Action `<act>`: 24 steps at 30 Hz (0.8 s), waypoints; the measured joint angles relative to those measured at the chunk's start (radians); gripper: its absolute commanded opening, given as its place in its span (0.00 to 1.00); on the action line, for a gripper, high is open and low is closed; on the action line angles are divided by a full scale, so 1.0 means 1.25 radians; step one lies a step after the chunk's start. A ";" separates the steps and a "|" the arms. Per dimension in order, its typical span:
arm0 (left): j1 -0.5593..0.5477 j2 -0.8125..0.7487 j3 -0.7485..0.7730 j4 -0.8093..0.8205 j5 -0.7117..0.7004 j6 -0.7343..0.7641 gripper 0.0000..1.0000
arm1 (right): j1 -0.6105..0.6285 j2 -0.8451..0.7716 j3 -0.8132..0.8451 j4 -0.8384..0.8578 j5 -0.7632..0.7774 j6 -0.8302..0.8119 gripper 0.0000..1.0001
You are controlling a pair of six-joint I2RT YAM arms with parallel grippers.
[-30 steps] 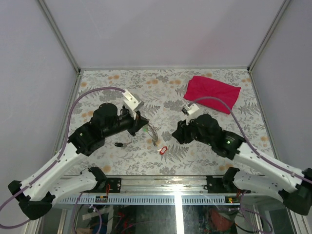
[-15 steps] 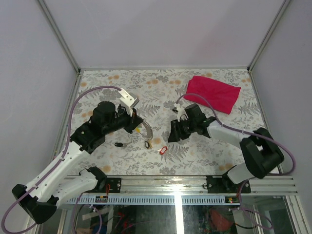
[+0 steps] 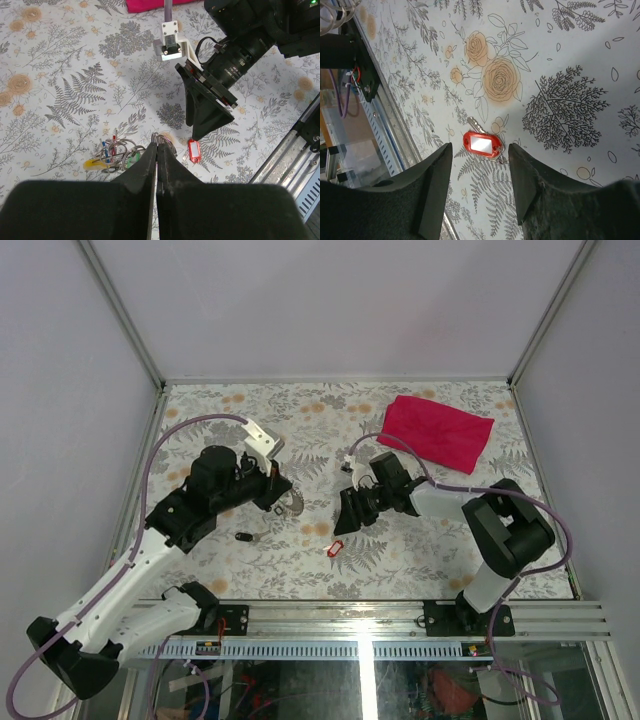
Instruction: Put the keys on the keyring
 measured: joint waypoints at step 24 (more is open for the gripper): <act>0.000 0.025 0.000 0.000 0.016 0.000 0.00 | 0.006 0.082 0.007 0.025 -0.046 -0.018 0.51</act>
